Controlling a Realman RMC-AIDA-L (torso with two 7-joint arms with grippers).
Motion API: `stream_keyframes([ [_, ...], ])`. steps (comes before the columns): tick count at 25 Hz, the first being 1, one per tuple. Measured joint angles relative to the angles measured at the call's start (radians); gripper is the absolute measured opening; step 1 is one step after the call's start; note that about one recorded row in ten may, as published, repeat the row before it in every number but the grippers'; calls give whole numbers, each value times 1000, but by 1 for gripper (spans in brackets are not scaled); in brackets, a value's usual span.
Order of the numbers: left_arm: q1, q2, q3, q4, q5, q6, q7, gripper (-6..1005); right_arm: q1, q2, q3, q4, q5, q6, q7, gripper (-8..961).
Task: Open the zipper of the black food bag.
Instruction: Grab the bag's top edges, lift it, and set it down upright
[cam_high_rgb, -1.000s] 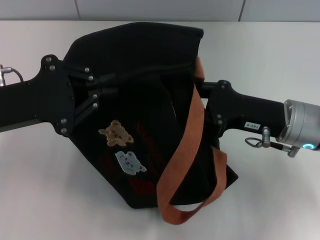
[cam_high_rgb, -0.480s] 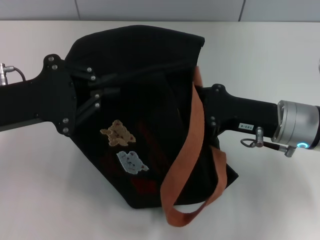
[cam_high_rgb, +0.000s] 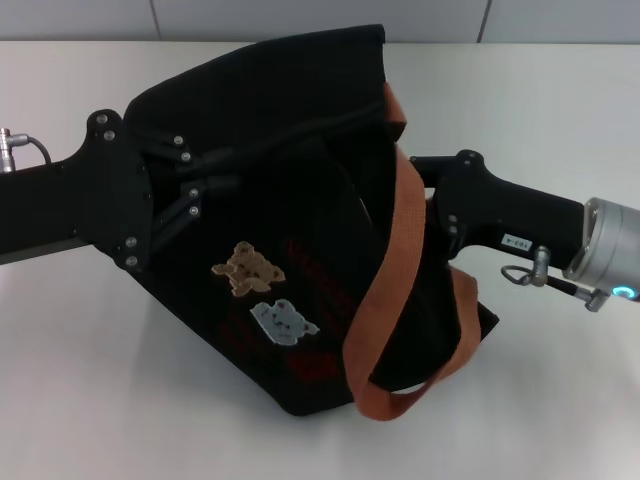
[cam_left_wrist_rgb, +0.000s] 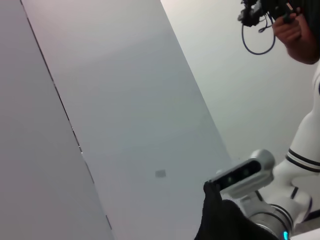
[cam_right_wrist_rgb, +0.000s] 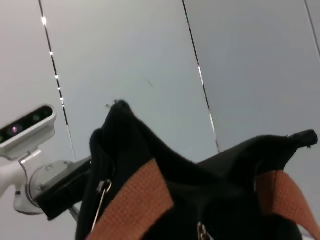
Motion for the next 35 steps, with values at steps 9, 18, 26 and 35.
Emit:
stream_keyframes([
  [9,-6,1,-5,-32,-4,-29,0,83,-67,0,-9,23,26,-45,-276,120],
  [18,-12,0,2,-51,-5,-37,-9,83,-79,3,1,227,173,-131,-793,199],
  [26,-24,1,3,-86,1,-43,-8,84,-42,3,1,313,199,-145,-1008,262],
  [35,-27,0,3,-98,0,-43,-4,84,-4,3,-6,338,164,-140,-1053,306],
])
